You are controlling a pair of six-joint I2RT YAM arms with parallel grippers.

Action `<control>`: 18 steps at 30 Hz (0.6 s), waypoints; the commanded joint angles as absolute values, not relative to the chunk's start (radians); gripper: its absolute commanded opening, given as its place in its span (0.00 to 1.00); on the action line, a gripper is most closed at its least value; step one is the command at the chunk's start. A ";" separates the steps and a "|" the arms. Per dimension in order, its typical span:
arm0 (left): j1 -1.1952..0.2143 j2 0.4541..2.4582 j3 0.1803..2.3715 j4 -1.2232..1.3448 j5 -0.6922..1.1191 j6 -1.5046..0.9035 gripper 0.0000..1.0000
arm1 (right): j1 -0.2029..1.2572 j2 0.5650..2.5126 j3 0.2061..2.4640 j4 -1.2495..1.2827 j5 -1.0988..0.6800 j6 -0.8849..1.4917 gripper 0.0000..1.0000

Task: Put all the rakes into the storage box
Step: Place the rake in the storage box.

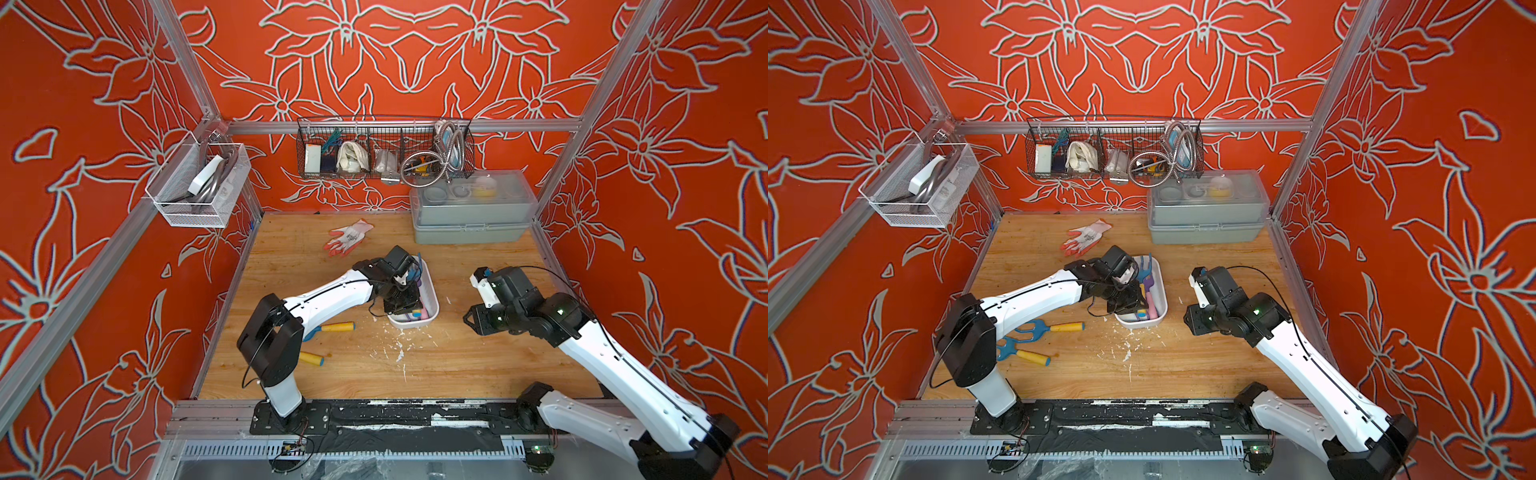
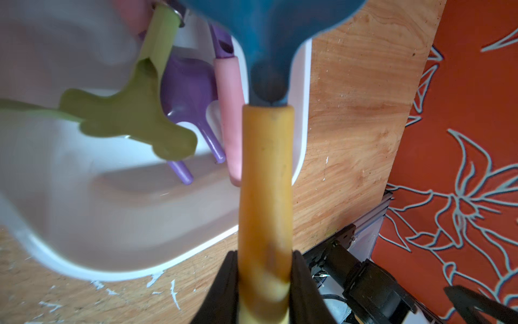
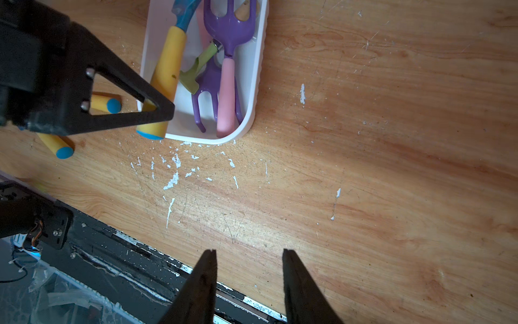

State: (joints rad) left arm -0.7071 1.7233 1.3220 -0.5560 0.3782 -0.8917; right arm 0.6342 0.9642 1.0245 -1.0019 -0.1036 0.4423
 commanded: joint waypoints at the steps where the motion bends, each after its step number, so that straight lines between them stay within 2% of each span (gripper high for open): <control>1: -0.716 1.747 1.352 -0.516 0.387 -0.925 0.07 | 0.632 0.942 1.011 -1.046 -0.070 0.440 0.40; 4: -0.717 1.767 1.369 -0.518 0.380 -0.925 0.10 | 0.632 0.934 1.009 -1.056 -0.063 0.437 0.41; 8: -0.716 1.784 1.385 -0.532 0.364 -0.925 0.28 | 0.632 0.928 1.007 -1.057 -0.058 0.434 0.42; 11: -0.717 1.780 1.396 -0.540 0.345 -0.919 0.36 | 0.632 0.930 1.005 -1.057 -0.064 0.434 0.43; 18: -0.716 1.753 1.443 -0.577 0.320 -0.880 0.38 | 0.632 0.934 1.000 -1.055 -0.073 0.443 0.45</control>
State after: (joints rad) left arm -0.7101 1.7775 1.4174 -0.5446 0.3443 -0.9089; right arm 0.6342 0.9367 1.0176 -1.0302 -0.0830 0.4397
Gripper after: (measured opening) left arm 0.382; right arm 0.452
